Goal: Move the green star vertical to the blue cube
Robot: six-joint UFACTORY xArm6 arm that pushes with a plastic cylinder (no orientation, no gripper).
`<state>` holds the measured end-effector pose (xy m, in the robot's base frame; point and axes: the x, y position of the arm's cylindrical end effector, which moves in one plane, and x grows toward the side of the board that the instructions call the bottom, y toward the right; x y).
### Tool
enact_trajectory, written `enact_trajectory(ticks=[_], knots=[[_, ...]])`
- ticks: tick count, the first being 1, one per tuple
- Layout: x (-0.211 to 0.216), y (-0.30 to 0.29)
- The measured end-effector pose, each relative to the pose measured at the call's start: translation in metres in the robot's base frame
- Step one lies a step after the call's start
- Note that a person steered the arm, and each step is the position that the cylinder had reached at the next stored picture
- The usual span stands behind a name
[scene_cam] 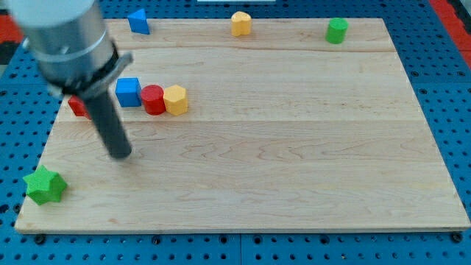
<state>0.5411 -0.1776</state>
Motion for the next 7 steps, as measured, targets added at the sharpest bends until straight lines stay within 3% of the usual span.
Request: enact_trajectory(ticks=[1,2,3,4,5,7], knots=[[0.074,-0.057],[0.072,-0.124],[0.051,-0.126],[0.039,-0.074],[0.005,-0.066],[-0.016,-0.043]])
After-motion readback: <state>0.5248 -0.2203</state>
